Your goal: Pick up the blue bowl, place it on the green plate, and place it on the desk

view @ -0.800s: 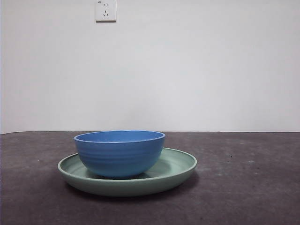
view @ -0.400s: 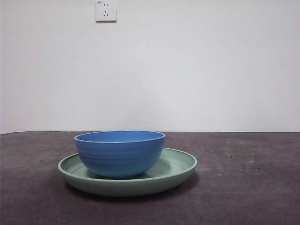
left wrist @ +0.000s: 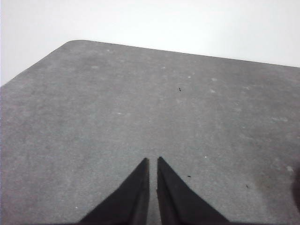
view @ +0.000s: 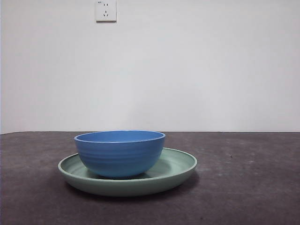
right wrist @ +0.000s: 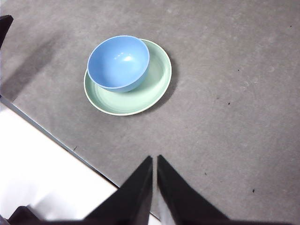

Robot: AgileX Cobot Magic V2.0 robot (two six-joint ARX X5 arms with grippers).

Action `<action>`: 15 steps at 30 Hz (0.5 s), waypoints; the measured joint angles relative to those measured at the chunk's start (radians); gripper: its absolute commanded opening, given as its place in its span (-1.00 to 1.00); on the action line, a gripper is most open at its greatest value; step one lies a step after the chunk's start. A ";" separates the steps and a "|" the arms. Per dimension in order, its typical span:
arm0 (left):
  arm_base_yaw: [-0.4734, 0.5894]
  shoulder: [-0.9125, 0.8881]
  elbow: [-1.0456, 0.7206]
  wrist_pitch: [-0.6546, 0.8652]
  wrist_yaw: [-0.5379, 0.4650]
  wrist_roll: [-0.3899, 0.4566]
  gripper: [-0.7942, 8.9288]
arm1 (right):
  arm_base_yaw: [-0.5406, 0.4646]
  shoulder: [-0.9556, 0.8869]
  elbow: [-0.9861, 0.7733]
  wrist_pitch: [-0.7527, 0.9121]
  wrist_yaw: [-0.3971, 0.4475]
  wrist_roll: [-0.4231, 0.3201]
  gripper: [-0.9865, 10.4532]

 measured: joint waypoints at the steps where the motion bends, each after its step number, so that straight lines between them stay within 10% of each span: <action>1: 0.000 0.000 0.000 0.000 0.000 0.001 -0.78 | 0.000 0.000 0.000 0.000 0.000 0.000 -0.81; 15: 0.000 0.000 0.000 0.000 0.000 0.015 -0.78 | 0.000 0.000 0.000 0.000 0.000 0.000 -0.81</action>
